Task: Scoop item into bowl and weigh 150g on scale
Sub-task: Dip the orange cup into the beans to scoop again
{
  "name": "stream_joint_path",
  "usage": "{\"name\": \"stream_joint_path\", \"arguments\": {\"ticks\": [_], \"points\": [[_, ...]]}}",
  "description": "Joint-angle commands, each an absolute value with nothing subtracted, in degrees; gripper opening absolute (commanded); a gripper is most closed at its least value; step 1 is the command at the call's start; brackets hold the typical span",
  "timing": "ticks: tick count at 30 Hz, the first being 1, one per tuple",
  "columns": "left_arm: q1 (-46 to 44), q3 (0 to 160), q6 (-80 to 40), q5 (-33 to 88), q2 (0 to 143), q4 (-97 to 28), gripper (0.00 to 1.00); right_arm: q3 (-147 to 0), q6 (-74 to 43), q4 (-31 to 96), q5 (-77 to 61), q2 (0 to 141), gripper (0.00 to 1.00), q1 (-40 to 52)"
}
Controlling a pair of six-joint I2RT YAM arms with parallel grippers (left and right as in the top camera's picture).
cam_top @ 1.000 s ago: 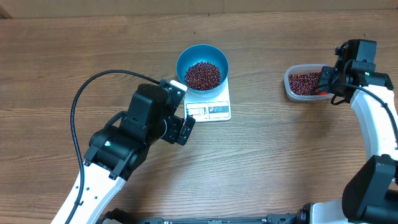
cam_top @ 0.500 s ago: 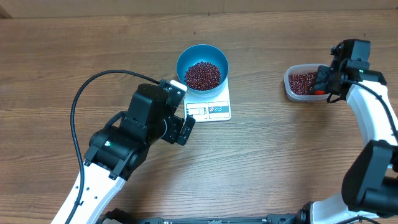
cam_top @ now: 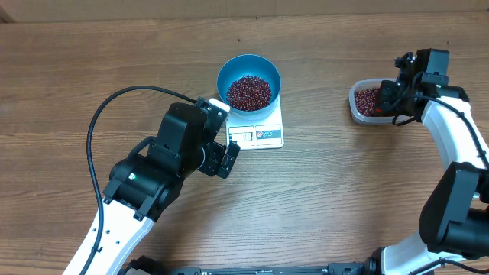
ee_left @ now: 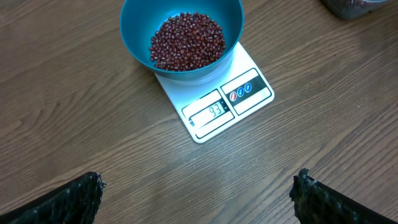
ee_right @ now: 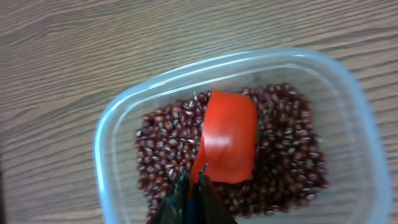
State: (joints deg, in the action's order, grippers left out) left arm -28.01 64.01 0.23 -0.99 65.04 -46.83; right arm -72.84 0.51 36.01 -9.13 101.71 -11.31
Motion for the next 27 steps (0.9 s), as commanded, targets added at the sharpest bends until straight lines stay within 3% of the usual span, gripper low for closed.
{"name": "stream_joint_path", "arguments": {"ticks": [1,11,27], "points": [[-27.7,64.8,1.1,-0.2,64.5,-46.7,1.00,-72.6,1.0,35.3,-17.2,102.6,0.04,-11.0],[-27.7,64.8,1.1,-0.2,64.5,-46.7,1.00,-72.6,0.9,36.0,-19.2,102.6,0.04,-11.5],[-27.7,64.8,1.1,-0.2,64.5,-46.7,1.00,-71.9,0.9,38.9,-25.8,104.2,0.04,-19.6]]}}
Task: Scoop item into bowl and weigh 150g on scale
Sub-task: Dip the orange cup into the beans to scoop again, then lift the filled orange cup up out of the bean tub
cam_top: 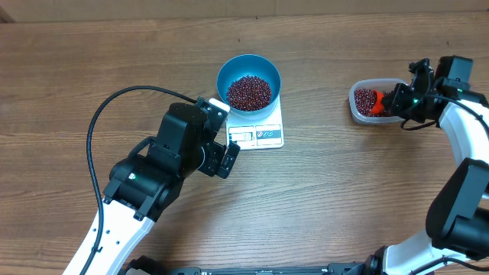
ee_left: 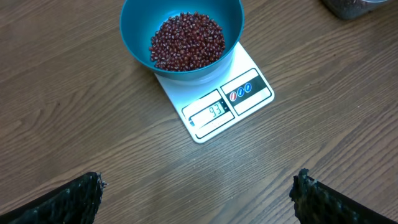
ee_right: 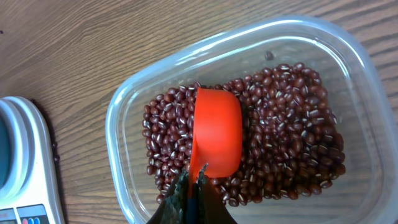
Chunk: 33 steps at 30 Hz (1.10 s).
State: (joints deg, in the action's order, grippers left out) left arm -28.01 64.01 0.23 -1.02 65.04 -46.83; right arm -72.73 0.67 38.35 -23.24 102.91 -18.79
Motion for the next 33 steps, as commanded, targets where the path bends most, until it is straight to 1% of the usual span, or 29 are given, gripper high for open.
{"name": "stream_joint_path", "arguments": {"ticks": [1,5,9,22,33], "points": [[-27.7,64.8,1.1,-0.2,64.5,-46.7,1.00,-71.9,0.9,38.9,-25.8,104.7,0.04,-19.7],[-27.7,64.8,1.1,-0.2,64.5,-46.7,1.00,-71.9,0.9,38.6,-26.4,107.9,0.04,-19.7],[-27.7,64.8,1.1,-0.2,64.5,-46.7,1.00,-71.9,0.8,37.9,-29.9,110.3,0.04,-19.8],[-27.7,64.8,1.1,-0.2,64.5,-46.7,1.00,-71.9,0.5,38.7,-32.4,110.6,0.04,-24.0],[-27.7,64.8,1.1,-0.2,64.5,-46.7,1.00,-71.9,6.0,40.0,-47.1,110.6,0.04,-27.8]]}}
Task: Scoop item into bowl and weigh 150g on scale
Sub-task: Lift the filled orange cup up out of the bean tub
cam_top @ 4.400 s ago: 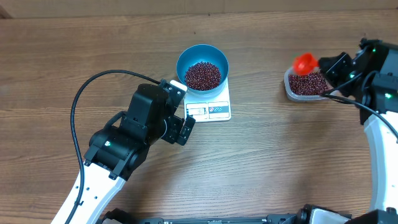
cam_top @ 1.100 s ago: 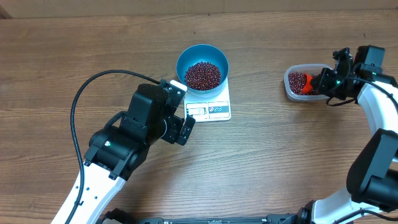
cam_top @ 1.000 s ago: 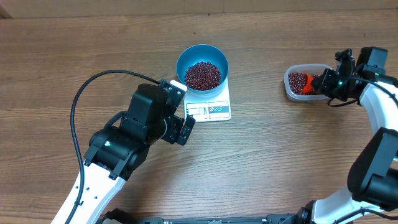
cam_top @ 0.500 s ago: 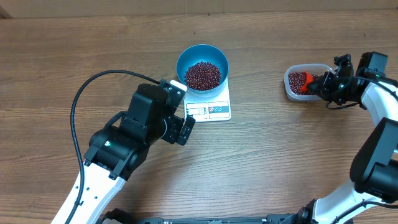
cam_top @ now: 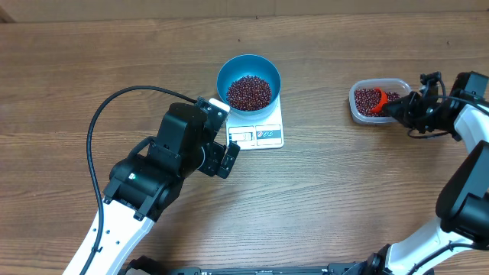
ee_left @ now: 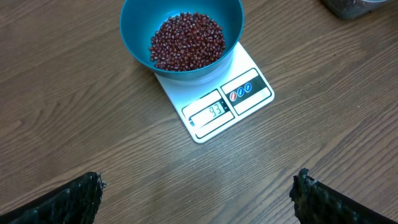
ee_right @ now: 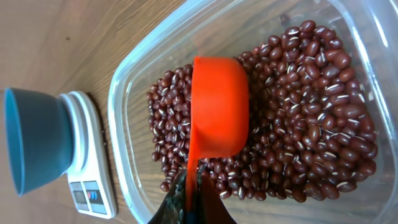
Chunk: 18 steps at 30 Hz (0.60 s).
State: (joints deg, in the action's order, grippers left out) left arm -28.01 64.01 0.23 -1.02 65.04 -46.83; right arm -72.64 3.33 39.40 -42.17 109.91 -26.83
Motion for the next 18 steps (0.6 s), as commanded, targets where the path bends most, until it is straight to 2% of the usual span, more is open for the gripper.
{"name": "stream_joint_path", "arguments": {"ticks": [1,18], "points": [[-27.7,64.8,1.1,-0.2,64.5,-46.7,1.00,-71.9,6.1,40.2,-47.7,110.6,0.04,-28.1],[-27.7,64.8,1.1,-0.2,64.5,-46.7,1.00,-71.9,9.5,43.4,-58.3,110.6,0.04,-33.4]]}}
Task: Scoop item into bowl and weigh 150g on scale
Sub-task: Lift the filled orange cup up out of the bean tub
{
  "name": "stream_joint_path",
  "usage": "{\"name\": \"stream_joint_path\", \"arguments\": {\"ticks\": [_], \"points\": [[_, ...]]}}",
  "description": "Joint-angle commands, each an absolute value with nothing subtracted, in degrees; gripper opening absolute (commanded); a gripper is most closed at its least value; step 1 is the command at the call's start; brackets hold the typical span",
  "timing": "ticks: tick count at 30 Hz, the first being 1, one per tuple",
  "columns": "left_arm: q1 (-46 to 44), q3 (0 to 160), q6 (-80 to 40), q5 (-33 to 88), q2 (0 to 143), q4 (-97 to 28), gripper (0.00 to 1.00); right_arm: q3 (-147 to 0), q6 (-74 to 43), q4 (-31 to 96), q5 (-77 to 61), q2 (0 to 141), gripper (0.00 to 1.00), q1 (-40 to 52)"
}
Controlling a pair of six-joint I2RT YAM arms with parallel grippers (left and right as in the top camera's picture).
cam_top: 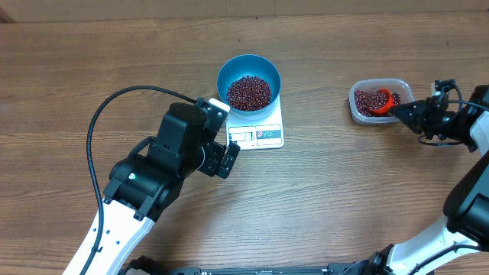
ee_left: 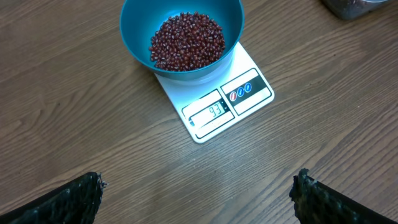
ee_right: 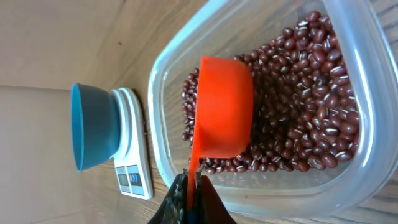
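A blue bowl (cam_top: 248,82) part-filled with red beans stands on the white scale (cam_top: 260,131); in the left wrist view the scale's display (ee_left: 214,111) reads 93. My right gripper (ee_right: 191,185) is shut on the handle of an orange scoop (ee_right: 224,107), whose cup is tipped on its side over the beans in the clear plastic tub (ee_right: 163,93). In the overhead view the orange scoop (cam_top: 384,99) shows at the tub's right end. My left gripper (ee_left: 196,193) hangs open above bare table just in front of the scale, holding nothing.
The clear tub of beans (cam_top: 377,100) sits at the table's right side, well apart from the scale. The left arm's black cable (cam_top: 99,122) loops over the table's left half. Bare wood lies between the scale and the tub.
My right gripper has drawn back to the right and tilted further, so the scoop's cup is turned more on its side over the beans. The left arm, bowl and scale reading are unchanged.
At first my right gripper held the orange scoop mouth-down on the beans in the tub. Over the following moments the wrist shifted rightward and rolled, bringing the scale and bowl into its view. The scoop stayed in the tub throughout, and the display stayed at 93.
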State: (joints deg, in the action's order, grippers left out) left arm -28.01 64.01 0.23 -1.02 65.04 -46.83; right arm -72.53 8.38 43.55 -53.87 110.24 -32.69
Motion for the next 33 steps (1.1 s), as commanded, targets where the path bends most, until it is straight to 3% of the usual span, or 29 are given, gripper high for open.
{"name": "stream_joint_path", "arguments": {"ticks": [1,17,23,33], "points": [[-27.7,64.8,1.1,-0.2,64.5,-46.7,1.00,-71.9,9.5,43.5,-59.5,110.6,0.04,-33.6],[-27.7,64.8,1.1,-0.2,64.5,-46.7,0.99,-71.9,9.5,44.3,-66.6,110.6,0.04,-33.6],[-27.7,64.8,1.1,-0.2,64.5,-46.7,0.99,-71.9,9.5,44.5,-79.2,110.6,0.04,-33.6],[-27.7,64.8,1.1,-0.2,64.5,-46.7,1.00,-71.9,9.3,43.6,-87.3,110.6,0.04,-29.3]]}}
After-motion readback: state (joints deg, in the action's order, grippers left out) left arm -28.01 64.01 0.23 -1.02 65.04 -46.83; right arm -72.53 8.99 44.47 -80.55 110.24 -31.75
